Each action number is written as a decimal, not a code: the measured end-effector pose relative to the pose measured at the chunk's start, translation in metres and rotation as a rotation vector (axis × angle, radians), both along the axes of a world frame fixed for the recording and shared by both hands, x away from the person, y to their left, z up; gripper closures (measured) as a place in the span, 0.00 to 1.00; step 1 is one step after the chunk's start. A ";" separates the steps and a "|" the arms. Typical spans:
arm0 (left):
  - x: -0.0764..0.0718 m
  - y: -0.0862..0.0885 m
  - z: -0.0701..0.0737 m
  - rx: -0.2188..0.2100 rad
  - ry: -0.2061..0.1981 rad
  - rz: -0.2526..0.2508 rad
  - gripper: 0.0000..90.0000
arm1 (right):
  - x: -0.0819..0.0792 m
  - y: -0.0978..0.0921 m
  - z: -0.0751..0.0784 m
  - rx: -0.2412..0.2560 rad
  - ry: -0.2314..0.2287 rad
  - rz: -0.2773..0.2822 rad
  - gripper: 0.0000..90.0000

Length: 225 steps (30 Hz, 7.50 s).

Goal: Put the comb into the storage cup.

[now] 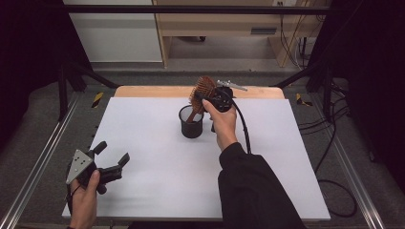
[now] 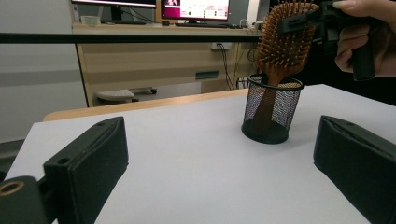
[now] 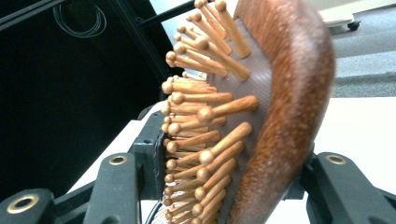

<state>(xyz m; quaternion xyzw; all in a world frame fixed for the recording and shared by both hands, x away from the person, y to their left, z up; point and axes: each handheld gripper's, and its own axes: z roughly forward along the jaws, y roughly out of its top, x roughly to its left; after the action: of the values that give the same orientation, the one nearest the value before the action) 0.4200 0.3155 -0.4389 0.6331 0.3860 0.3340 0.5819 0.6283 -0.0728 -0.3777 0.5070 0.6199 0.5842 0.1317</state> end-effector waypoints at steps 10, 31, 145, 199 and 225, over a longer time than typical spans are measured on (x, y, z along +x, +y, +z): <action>0.000 -0.002 0.000 0.008 0.004 -0.014 0.04 | 0.005 -0.003 -0.005 0.003 -0.005 -0.010 0.50; 0.000 -0.003 -0.001 0.015 0.011 -0.020 0.04 | 0.007 -0.006 -0.008 -0.034 -0.026 0.019 0.46; -0.001 -0.003 -0.001 0.004 0.010 -0.007 0.03 | -0.039 -0.039 0.036 -0.232 -0.158 -0.049 0.07; -0.002 0.007 -0.002 -0.010 0.002 0.045 0.02 | -0.074 -0.106 0.046 -0.246 -0.275 -0.098 0.06; -0.004 0.010 -0.002 -0.012 0.000 0.052 0.02 | -0.121 -0.161 0.036 -0.254 -0.340 -0.159 0.06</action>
<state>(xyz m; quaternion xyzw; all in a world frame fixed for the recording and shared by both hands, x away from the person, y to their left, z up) 0.4162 0.3253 -0.4409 0.6193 0.4045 0.3466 0.5767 0.5076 -0.2340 -0.3414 0.4277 0.6156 0.5662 0.3429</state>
